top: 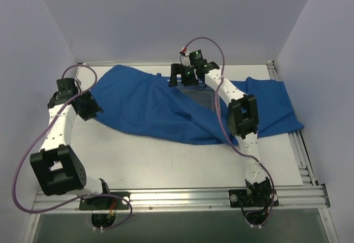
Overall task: Open and lay out the surgical kit
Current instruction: Open the surgical kit at the center of the board.
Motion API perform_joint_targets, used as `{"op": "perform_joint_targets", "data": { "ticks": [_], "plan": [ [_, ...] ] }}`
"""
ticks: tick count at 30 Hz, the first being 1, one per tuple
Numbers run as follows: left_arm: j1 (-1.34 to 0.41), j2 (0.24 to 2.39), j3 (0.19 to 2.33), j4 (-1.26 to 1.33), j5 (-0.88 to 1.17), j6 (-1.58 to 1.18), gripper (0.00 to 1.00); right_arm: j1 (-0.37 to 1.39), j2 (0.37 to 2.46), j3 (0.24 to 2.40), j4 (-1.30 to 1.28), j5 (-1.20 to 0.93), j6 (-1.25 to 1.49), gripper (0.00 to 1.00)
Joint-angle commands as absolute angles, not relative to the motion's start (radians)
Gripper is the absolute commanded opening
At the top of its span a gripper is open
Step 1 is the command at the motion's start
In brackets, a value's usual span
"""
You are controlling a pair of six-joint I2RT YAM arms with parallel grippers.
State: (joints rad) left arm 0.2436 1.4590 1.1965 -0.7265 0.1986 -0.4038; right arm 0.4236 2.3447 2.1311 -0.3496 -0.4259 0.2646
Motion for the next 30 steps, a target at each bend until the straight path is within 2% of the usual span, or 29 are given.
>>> {"op": "perform_joint_targets", "data": {
  "ticks": [1,8,14,17,18,20,21,23,24,30],
  "plan": [
    [0.241,1.402,1.181,-0.744,0.209,-0.380,0.48,0.443,2.388,2.195,-0.321,-0.439,0.222,0.93],
    [0.241,1.379,1.163,-0.755,0.198,-0.368,0.48,0.462,2.451,2.253,-0.265,-0.457,0.227,0.86],
    [0.241,1.371,1.161,-0.756,0.189,-0.362,0.48,0.476,2.491,2.283,-0.255,-0.485,0.244,0.73],
    [0.241,1.373,1.157,-0.758,0.186,-0.361,0.49,0.482,2.496,2.293,-0.242,-0.496,0.250,0.58],
    [0.241,1.373,1.157,-0.756,0.186,-0.360,0.49,0.486,2.496,2.296,-0.241,-0.495,0.255,0.48],
    [0.241,1.373,1.155,-0.755,0.186,-0.360,0.49,0.491,2.491,2.312,-0.233,-0.489,0.265,0.35],
    [0.241,1.373,1.154,-0.752,0.184,-0.362,0.49,0.495,2.488,2.318,-0.226,-0.491,0.278,0.24],
    [0.241,1.373,1.151,-0.750,0.186,-0.362,0.49,0.503,2.484,2.348,-0.221,-0.485,0.290,0.13],
    [0.241,1.371,1.147,-0.749,0.184,-0.364,0.49,0.506,2.484,2.359,-0.209,-0.497,0.314,0.02],
    [0.241,1.353,1.138,-0.750,0.183,-0.364,0.49,0.535,2.484,2.391,-0.172,-0.578,0.383,0.00]
  ]
}}
